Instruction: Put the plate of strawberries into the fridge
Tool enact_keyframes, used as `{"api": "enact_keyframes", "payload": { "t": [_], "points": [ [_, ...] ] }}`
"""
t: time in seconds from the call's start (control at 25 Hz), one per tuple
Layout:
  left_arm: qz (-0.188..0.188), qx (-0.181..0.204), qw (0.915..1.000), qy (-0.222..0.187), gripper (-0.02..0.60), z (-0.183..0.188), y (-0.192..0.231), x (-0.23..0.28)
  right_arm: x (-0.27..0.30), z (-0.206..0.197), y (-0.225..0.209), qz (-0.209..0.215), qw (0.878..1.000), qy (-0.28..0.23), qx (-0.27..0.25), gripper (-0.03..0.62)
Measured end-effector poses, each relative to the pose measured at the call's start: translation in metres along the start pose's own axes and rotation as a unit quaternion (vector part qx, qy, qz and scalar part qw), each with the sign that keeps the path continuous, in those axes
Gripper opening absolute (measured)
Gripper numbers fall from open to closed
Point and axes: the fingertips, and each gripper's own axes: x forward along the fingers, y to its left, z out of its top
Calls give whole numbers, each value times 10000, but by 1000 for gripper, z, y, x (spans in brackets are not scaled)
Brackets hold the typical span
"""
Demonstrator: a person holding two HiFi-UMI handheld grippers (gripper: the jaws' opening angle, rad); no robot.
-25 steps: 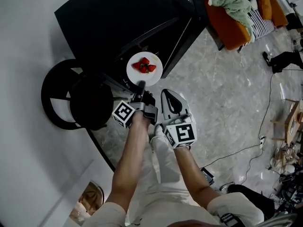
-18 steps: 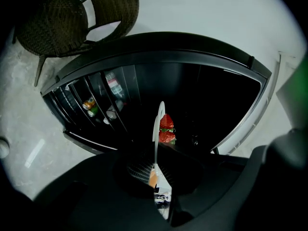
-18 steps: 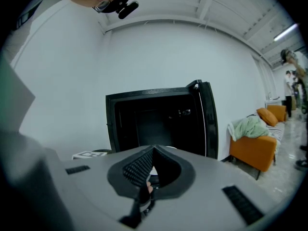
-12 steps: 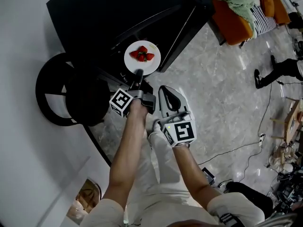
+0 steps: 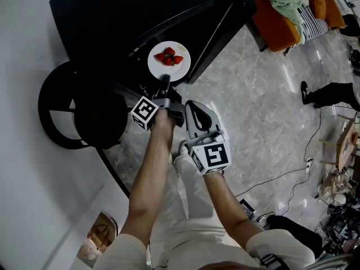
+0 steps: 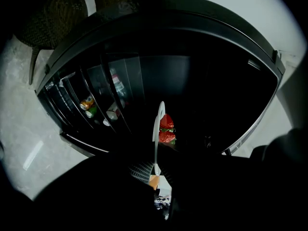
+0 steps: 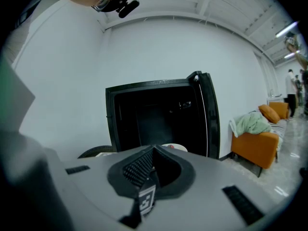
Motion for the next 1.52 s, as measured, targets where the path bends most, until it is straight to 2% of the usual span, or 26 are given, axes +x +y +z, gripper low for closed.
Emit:
{"api": "enact_keyframes", "payload": {
  "t": [0.24, 0.52, 0.64, 0.84, 1.08, 1.36, 1.52],
  "points": [
    [67, -74, 9998, -143, 11, 2, 10, 10, 1, -7, -3, 16, 10000, 85, 24, 3],
    [155, -296, 9974, -646, 11, 13, 20, 21, 6, -13, 1, 92, 9998, 158, 106, 3],
    [176, -468, 9940, -975, 11, 21, 24, 23, 7, -14, 1, 105, 9997, 185, 78, 3],
    [171, -525, 9877, -1465, 11, 31, 26, 28, 7, -15, -3, 131, 9997, 213, 53, 3],
    [23, -679, 9727, -2218, 11, 44, 34, 28, 9, -17, -14, 92, 9996, 245, 55, 3],
    [35, -756, 9639, -2554, 11, 51, 45, 30, 10, -20, -22, 77, 9996, 271, 24, 3],
    [10, -709, 9625, -2617, 11, 53, 48, 34, 9, -22, -25, 61, 9996, 280, -2, 3]
  ]
}}
